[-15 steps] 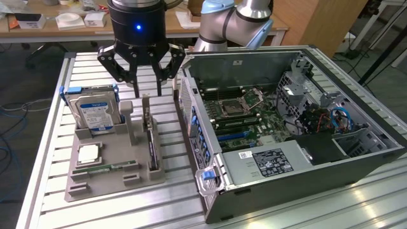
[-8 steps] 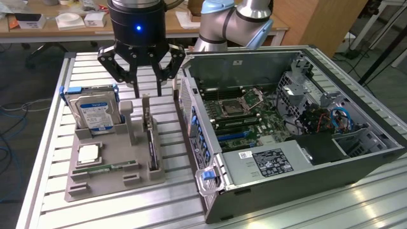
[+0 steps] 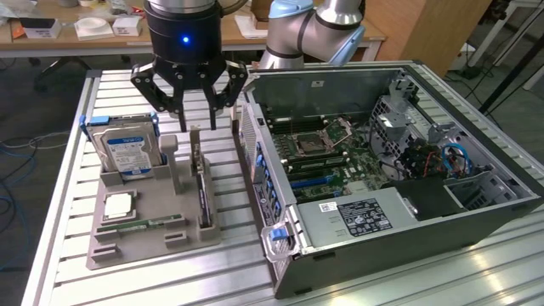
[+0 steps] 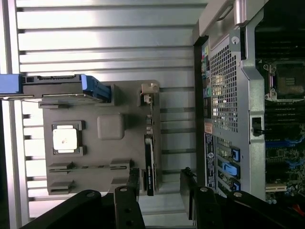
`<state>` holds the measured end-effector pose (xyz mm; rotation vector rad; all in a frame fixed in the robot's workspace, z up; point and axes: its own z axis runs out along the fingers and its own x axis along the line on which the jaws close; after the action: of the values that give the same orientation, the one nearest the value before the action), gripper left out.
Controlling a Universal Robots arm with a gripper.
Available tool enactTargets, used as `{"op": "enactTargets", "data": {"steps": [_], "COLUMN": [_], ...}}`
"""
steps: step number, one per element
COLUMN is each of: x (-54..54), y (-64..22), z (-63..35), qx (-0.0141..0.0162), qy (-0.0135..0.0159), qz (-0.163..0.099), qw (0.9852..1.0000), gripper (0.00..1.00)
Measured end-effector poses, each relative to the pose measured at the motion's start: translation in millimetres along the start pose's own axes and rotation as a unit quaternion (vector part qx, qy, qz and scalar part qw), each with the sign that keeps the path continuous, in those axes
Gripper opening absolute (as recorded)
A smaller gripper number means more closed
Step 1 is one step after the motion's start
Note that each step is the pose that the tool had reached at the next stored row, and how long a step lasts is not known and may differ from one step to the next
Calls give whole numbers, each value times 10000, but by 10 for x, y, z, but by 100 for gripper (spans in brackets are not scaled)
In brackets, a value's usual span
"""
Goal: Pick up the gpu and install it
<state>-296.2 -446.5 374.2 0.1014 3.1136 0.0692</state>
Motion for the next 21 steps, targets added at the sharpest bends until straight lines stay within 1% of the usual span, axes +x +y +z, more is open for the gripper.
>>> {"op": "enactTargets", "data": {"steps": [8,21], "x": [-1,0], "y": [-49,-77], "z": [48,149], "qx": [1,0], "qy": [1,-5], "qz": [1,0], "qw": [10000,10000], "gripper": [47,47]}}
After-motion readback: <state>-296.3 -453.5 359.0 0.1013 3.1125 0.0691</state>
